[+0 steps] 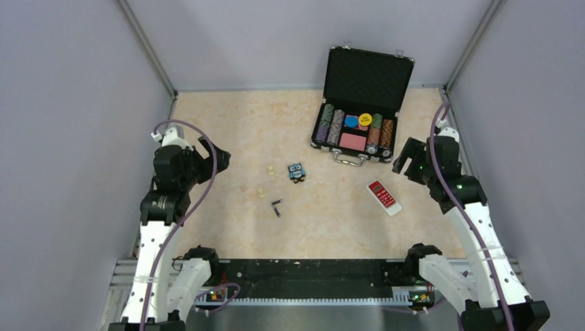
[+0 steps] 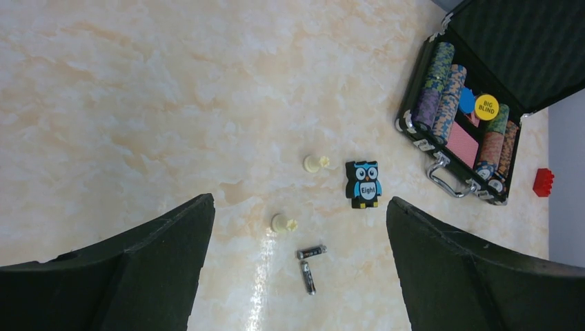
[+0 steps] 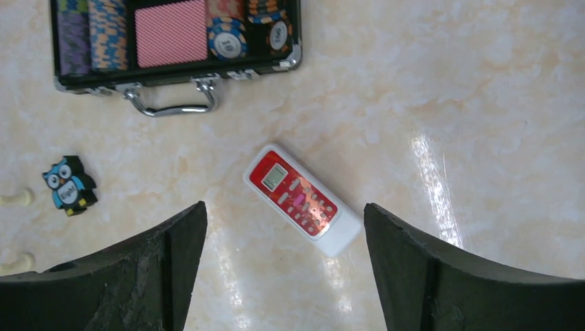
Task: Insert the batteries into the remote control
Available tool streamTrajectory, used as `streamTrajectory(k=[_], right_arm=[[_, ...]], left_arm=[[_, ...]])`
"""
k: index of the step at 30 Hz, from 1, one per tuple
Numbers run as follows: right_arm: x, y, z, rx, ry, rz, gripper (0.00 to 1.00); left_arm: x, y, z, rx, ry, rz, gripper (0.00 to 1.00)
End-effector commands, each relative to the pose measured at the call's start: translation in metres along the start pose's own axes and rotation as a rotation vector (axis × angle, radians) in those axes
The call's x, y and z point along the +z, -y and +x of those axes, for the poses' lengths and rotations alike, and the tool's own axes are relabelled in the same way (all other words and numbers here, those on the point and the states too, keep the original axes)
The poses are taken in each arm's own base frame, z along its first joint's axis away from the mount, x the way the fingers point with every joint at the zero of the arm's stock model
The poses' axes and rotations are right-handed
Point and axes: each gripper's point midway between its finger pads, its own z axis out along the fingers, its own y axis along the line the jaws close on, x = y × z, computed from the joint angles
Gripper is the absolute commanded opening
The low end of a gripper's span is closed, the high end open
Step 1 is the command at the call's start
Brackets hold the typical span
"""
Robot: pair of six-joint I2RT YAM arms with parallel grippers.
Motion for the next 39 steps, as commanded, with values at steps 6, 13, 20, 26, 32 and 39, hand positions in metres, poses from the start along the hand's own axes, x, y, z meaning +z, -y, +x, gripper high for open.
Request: streamTrajectory(k=[6, 13, 20, 26, 32, 39], right_arm=[[0.035, 0.013, 0.046, -0.04, -0.141, 0.046, 0.88], [0.06, -0.002, 0.084, -0.15, -0.36, -0.059, 0.92], [0.084, -0.008, 0.084, -0.178, -0.425, -0.05, 0.92], [0.107, -0.013, 0.105, -0.155, -0.495, -0.065, 0.92], [0.112, -0.011, 0.133, -0.082, -0.549, -0.054, 0.92], [0.095, -0.039, 0.165, -0.011, -0.578, -0.1, 0.88]], left_arm=[[0.009, 0.027, -0.025, 0.013, 0.152, 0.166, 0.99], [0.021, 0.038, 0.004, 0.035, 0.03, 0.275, 0.99], [0.027, 0.04, 0.016, 0.005, -0.038, 0.291, 0.99], [0.028, 0.034, 0.021, -0.011, -0.043, 0.267, 0.98], [0.026, 0.034, 0.022, -0.019, -0.046, 0.271, 0.98], [0.012, 0.067, 0.038, -0.003, -0.141, 0.487, 0.97]])
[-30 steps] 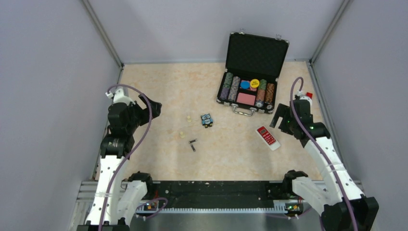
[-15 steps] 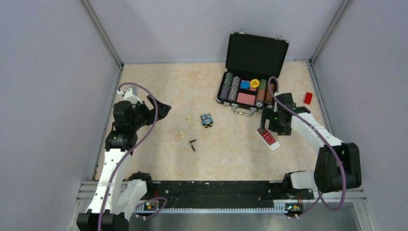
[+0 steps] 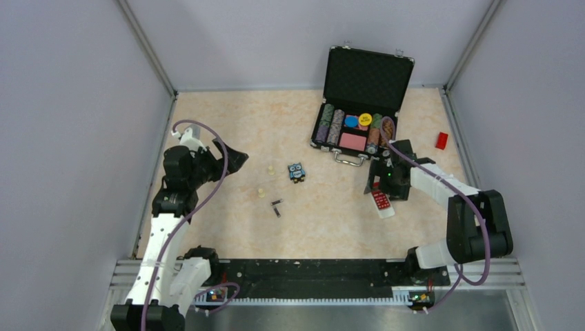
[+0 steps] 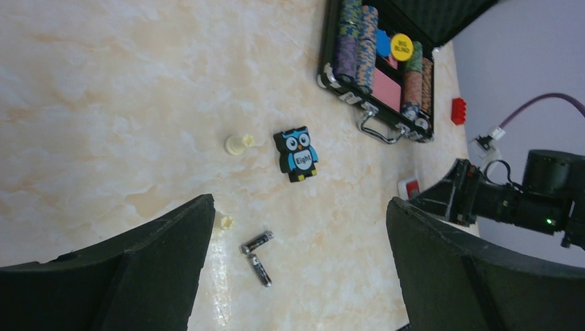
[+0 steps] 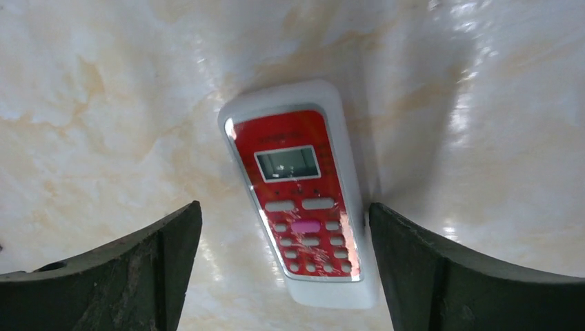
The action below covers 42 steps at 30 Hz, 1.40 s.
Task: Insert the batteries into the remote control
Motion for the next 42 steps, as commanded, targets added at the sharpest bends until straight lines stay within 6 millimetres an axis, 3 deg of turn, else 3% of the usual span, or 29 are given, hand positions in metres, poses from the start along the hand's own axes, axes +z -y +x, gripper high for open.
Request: streamTrajectory(k=[1, 4, 10, 13, 17, 22, 26, 33, 37, 42], right_arm=[[0.001, -0.032, 0.02, 0.043, -0.003, -0.073, 0.87], [0.002, -0.044, 0.034, 0.027, 0.006, -0.055, 0.85], [0.009, -0.036, 0.032, 0.018, 0.09, 0.136, 0.83], [0.009, -0.034, 0.024, 0.019, 0.142, 0.204, 0.83], [0.003, -0.045, 0.01, 0.04, 0.209, 0.155, 0.83], [-0.025, -0.049, -0.01, 0.06, 0.286, 0.158, 0.83], [-0.057, -0.036, -0.018, 0.118, 0.349, 0.194, 0.83], [-0.108, 0.003, -0.009, 0.242, 0.395, 0.214, 0.81], [-0.139, 0.008, -0.004, 0.321, 0.442, 0.15, 0.81], [-0.182, 0.005, -0.003, 0.392, 0.524, 0.031, 0.8]], left_arm=[[-0.004, 0.034, 0.004, 0.022, -0.037, 0.195, 0.97], [-0.004, 0.034, 0.012, 0.008, -0.069, 0.211, 0.96], [-0.006, 0.028, 0.024, -0.012, -0.079, 0.192, 0.95], [-0.005, 0.029, 0.032, 0.002, -0.094, 0.197, 0.95], [-0.001, 0.034, 0.051, 0.057, -0.133, 0.2, 0.95], [0.017, 0.054, 0.082, 0.163, -0.211, 0.201, 0.94], [0.041, 0.079, 0.112, 0.231, -0.29, 0.201, 0.92], [0.099, 0.135, 0.178, 0.46, -0.409, 0.169, 0.85], [0.138, 0.168, 0.223, 0.594, -0.512, 0.197, 0.85], [0.183, 0.179, 0.271, 0.747, -0.559, 0.14, 0.86]])
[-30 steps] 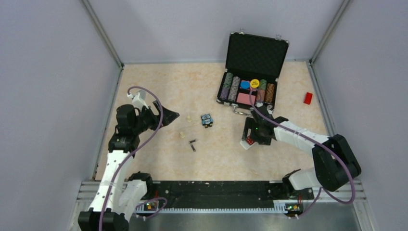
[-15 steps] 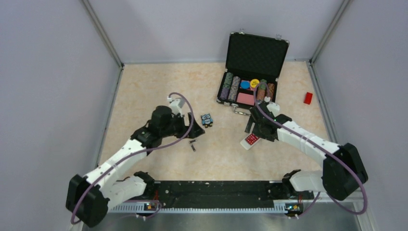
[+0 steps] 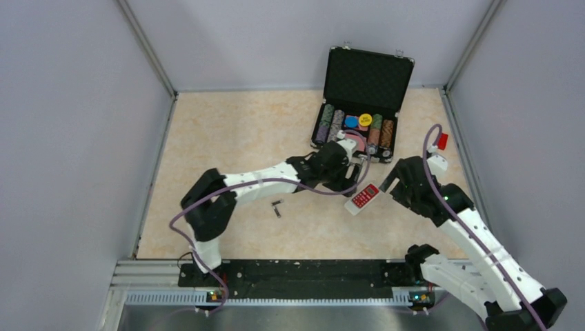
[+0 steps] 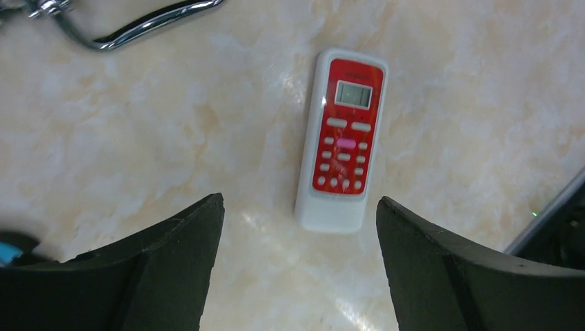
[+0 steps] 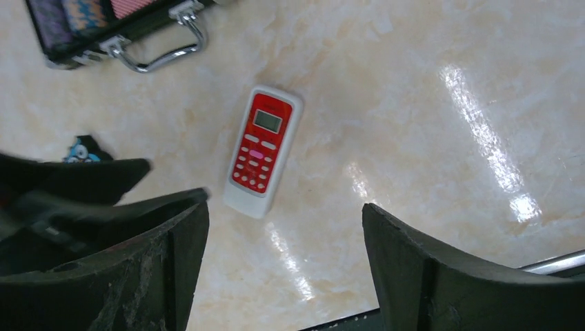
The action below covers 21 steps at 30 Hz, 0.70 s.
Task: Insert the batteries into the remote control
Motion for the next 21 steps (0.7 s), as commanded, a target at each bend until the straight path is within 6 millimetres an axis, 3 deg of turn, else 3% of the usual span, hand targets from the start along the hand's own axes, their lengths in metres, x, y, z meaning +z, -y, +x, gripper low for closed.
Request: streamTrajectory(k=[1, 5, 10, 15, 21], right_arm=[[-0.042, 0.001, -0.026, 0.116, 0.07, -0.07, 0.8], [-0.069, 0.008, -0.043, 0.171, 0.124, -0.083, 0.8], [-0.092, 0.018, -0.058, 0.235, 0.181, -0.086, 0.79], [-0.107, 0.021, -0.064, 0.275, 0.203, -0.12, 0.78], [-0.109, 0.024, -0.061, 0.281, 0.197, -0.129, 0.77]], left_arm=[[0.04, 0.006, -0.001, 0.122, -0.022, -0.097, 0.87], [0.069, -0.004, -0.001, 0.09, -0.004, -0.189, 0.89], [0.088, 0.002, 0.018, 0.125, -0.043, -0.131, 0.89], [0.094, 0.012, 0.031, 0.184, -0.049, -0.082, 0.89], [0.081, 0.026, 0.007, 0.108, 0.042, -0.06, 0.89]])
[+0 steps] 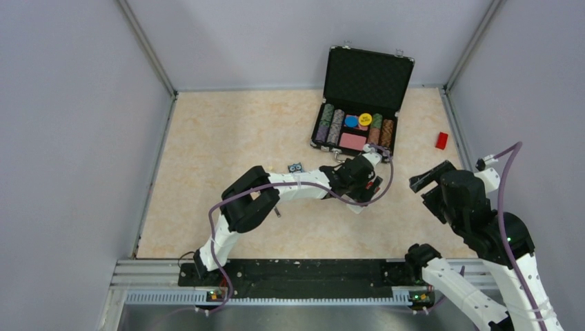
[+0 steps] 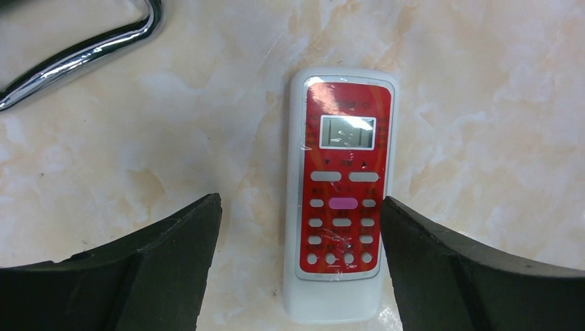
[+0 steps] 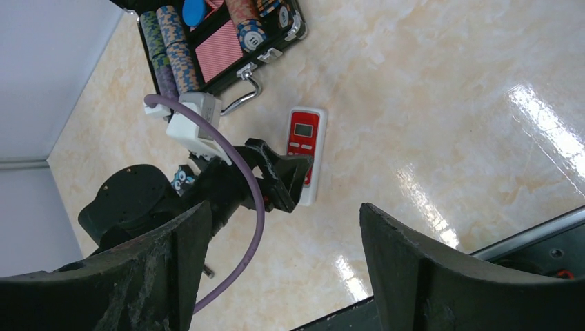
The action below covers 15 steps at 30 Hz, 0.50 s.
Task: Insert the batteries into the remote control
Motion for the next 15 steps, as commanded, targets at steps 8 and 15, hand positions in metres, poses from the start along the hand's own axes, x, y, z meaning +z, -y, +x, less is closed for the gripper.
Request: streamTrajectory(k=[8, 15], right_arm=[[-0.006, 0.003, -0.006, 0.026, 0.02, -0.001, 0.77], [-0.005, 0.007, -0.003, 0.019, 0.016, 0.004, 0.77]], left_arm=[[-0.006, 0.019, -0.025, -0.059, 0.101, 0.052, 0.88], [0.007, 0.019, -0.011, 0.0, 0.067, 0.014, 0.88]])
